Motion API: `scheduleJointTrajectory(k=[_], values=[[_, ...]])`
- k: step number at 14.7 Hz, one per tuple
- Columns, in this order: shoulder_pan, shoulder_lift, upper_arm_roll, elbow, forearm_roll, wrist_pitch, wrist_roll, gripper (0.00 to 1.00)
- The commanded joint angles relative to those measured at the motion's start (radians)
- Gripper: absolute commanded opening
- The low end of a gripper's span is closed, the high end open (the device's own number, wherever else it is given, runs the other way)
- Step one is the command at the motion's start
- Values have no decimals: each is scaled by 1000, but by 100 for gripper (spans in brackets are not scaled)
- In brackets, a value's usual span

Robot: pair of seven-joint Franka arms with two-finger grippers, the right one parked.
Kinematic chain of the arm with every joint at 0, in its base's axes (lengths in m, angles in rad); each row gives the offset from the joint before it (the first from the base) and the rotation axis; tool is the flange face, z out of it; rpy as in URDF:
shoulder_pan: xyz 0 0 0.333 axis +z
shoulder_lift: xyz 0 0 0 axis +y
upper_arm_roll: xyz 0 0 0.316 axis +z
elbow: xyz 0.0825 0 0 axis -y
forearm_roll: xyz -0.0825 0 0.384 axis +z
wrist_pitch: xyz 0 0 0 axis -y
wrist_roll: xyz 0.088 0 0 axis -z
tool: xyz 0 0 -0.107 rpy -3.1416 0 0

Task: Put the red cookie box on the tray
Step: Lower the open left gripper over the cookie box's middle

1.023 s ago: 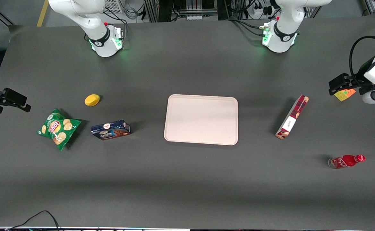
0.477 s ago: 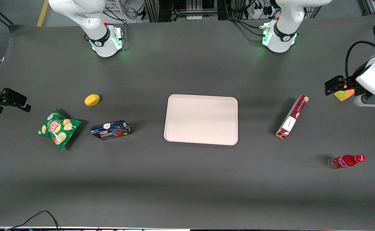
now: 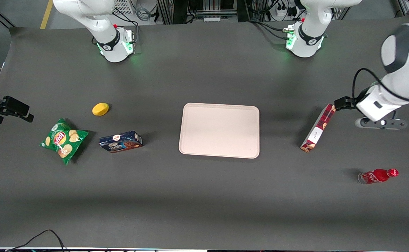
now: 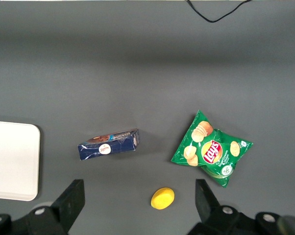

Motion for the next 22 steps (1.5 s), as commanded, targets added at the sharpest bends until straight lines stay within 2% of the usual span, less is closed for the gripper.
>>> scheduleJointTrajectory(k=[1,7,16,22], values=[[-8,-49,-1,-223,-6,243,71,100],[-11,-19,-1,-465,-3,637,258,100],[-22,121,-2,-490,9,802,433,100],[-22,176,-1,-489,12,875,450,100]])
